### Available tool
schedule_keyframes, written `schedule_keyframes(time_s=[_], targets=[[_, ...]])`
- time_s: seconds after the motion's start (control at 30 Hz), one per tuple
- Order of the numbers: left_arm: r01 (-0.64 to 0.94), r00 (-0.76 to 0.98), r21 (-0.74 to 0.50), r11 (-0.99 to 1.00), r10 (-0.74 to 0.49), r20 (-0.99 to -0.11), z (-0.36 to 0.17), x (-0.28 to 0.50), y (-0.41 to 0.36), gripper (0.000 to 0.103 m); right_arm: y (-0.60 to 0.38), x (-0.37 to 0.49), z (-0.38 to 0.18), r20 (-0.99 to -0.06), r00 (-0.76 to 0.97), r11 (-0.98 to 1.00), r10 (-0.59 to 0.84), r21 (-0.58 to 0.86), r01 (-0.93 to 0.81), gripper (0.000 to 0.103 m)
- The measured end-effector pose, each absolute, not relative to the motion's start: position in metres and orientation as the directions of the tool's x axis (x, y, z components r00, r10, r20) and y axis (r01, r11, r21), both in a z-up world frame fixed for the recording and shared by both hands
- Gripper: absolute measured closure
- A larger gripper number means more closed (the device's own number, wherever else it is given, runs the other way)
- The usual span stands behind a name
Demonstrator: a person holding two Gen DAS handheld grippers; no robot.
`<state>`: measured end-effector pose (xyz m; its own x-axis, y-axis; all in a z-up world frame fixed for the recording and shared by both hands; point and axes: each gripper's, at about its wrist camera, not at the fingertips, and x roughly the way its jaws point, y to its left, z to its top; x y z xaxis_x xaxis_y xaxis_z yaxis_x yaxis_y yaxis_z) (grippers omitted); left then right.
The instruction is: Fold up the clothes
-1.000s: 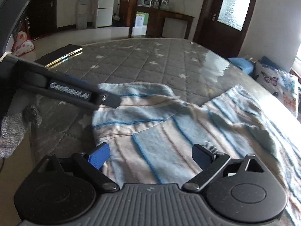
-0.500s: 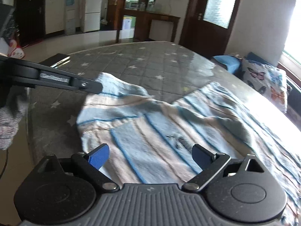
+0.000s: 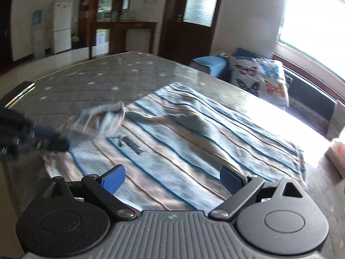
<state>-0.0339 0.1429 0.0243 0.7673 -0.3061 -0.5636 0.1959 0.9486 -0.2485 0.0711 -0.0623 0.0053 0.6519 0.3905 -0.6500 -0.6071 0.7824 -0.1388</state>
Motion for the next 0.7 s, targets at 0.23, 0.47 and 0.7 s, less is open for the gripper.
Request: schedule_keyframes(time_s=[0.23, 0.47, 0.7], targets=[[0.228, 0.8, -0.176, 0.958, -0.287, -0.527, 0.041, -0.036, 0.145, 0.055, -0.084, 0.072, 0.001, -0.659, 0.659, 0.805, 0.363, -0.133, -0.577, 0.007], [0.087, 0.827, -0.105, 0.991, -0.131, -0.547, 0.035, -0.017, 0.176, 0.071, -0.06, 0.062, -0.002, -0.676, 0.568, 0.739, 0.47, -0.05, -0.671, 0.017], [0.082, 0.788, -0.032, 0.996, -0.085, -0.61, 0.007, -0.012, 0.173, 0.072, -0.018, 0.044, -0.01, -0.71, 0.398, 0.6, 0.581, 0.042, -0.799, 0.061]])
